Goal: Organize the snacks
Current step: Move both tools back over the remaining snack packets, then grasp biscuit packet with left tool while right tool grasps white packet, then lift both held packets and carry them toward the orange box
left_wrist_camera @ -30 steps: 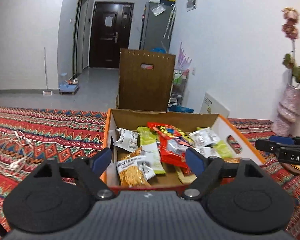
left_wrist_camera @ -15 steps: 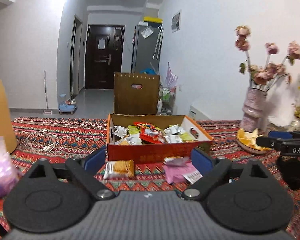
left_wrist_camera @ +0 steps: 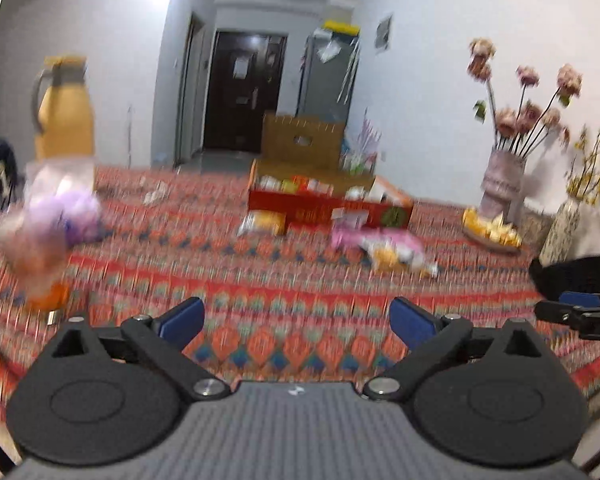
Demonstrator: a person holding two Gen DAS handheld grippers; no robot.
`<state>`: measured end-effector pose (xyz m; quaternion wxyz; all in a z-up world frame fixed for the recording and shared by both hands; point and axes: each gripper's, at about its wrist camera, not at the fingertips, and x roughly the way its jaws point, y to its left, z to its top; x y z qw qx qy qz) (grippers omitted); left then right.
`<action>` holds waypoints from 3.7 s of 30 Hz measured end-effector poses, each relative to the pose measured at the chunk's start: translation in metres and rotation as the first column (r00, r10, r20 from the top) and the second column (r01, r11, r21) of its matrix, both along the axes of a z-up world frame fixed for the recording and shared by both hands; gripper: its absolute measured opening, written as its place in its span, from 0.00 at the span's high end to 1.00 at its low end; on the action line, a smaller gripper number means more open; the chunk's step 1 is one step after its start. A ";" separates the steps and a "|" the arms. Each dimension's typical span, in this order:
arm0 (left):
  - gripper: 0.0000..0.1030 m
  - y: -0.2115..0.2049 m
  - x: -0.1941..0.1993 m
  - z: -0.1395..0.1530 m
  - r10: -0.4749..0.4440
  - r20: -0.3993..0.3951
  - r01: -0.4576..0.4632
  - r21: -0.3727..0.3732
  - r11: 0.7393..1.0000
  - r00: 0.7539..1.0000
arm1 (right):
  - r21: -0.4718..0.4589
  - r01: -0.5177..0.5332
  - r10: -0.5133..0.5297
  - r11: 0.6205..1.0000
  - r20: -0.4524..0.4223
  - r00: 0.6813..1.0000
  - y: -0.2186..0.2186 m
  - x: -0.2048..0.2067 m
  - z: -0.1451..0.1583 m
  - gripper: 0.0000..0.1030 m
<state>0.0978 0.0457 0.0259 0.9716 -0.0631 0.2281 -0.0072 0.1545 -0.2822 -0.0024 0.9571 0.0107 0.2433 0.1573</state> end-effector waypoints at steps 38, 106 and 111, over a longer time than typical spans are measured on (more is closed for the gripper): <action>0.00 0.008 0.195 -0.018 -0.048 -0.060 0.053 0.083 0.995 0.997 | -0.217 -0.113 0.098 0.970 -0.077 0.992 0.040 0.165 -0.026 0.21; 0.60 0.000 -0.006 -0.001 -0.118 0.001 0.117 -0.148 0.982 0.993 | 0.016 -0.100 0.100 0.995 -0.039 0.994 0.050 -0.029 -0.005 0.55; 0.60 0.000 0.005 0.001 -0.123 0.002 0.122 -0.146 0.982 0.992 | 0.014 -0.104 0.104 0.995 -0.040 0.994 0.052 -0.019 -0.004 0.55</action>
